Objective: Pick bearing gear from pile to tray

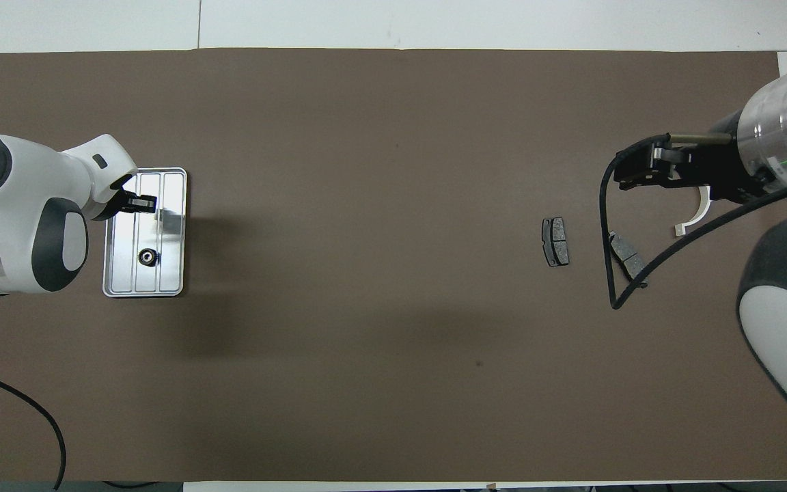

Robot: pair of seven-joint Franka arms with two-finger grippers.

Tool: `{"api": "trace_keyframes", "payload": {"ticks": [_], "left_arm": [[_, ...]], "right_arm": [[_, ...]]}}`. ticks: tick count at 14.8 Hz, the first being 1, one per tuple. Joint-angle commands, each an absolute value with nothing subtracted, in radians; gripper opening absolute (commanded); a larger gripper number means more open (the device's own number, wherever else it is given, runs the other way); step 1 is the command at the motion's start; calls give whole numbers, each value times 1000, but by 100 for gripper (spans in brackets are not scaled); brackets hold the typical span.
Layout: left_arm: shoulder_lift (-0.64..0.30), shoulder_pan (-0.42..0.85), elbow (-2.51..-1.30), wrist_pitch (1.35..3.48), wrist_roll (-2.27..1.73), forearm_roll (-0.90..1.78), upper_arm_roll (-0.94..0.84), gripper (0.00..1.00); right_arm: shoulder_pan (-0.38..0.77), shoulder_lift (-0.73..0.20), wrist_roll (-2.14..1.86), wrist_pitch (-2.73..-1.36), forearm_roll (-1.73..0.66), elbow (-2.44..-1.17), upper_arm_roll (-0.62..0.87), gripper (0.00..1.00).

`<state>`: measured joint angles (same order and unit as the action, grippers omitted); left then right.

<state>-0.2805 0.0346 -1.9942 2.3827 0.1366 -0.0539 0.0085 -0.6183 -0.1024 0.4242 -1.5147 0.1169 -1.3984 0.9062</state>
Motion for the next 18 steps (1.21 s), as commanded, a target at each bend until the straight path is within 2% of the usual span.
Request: {"api": "trace_keyframes", "payload": {"ticks": [1,9,11,13,14,15,16,18], "left_arm": [[-288,29,-2025,2445,144,-43,11,5],[-305,15,-2068,2522,146,-43,11,5],[-307,17,-2074,2533,144,-43,9,5],[-317,20,-2079,2543,140,-43,9,5],[-318,21,-2080,2546,143,-43,11,9],[-318,23,-2082,2546,143,-43,11,19],[-318,25,-2082,2546,143,-43,11,25],[-318,28,-2080,2542,144,-43,11,88]], "right_arm": [[-630,-89,433,-1503,68,-1397,911,100],[-629,-87,426,-1500,64,-1396,910,100],[-598,-81,425,-1499,63,-1397,872,100],[-411,-57,420,-1499,49,-1397,669,100],[-306,-42,402,-1499,16,-1397,538,100],[-214,-28,376,-1500,-18,-1400,418,100],[-125,-26,353,-1500,-28,-1404,309,100],[57,-21,339,-1500,-29,-1405,110,100]]}}
